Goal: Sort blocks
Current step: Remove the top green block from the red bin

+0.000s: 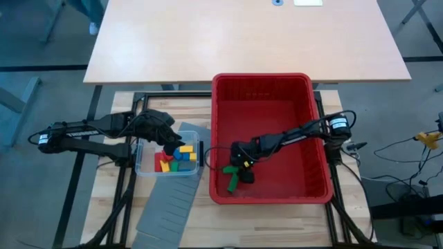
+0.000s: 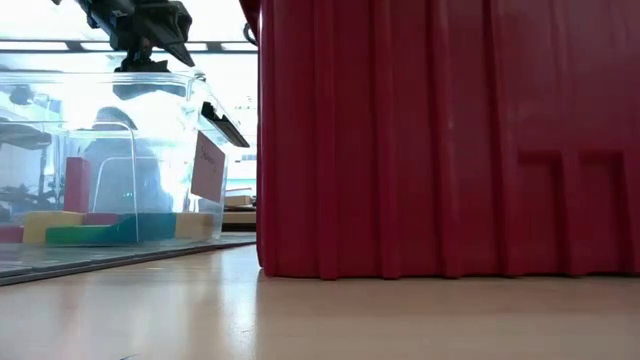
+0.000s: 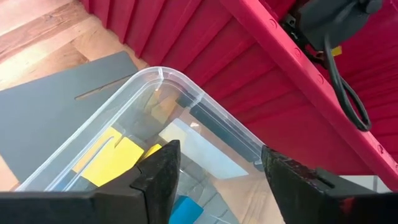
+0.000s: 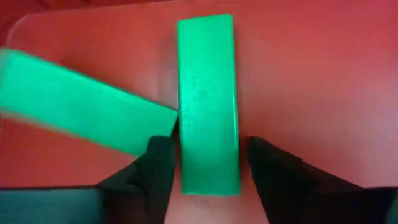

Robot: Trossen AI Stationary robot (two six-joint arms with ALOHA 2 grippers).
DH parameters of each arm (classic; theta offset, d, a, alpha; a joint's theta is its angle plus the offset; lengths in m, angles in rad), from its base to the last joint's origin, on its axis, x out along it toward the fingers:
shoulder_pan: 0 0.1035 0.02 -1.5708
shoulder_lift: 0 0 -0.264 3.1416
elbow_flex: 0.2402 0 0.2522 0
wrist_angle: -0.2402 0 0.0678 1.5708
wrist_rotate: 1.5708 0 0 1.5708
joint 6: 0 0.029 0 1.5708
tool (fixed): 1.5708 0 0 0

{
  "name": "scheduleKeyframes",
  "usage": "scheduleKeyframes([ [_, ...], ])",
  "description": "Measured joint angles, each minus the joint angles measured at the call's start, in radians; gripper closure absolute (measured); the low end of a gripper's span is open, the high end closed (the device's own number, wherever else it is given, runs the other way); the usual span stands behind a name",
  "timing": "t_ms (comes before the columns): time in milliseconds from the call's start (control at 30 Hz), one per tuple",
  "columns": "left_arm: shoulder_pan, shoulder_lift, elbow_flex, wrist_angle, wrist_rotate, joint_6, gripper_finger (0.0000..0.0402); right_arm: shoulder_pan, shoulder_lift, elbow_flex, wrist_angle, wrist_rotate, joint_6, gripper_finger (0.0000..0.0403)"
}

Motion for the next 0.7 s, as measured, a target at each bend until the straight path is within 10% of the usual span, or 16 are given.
scheduleKeyframes([
  [700,-0.001,0.002,0.000,0.061,0.003,0.028,0.0220,-0.022,-0.102,0.050,-0.218,0.141,0.057,0.0327],
])
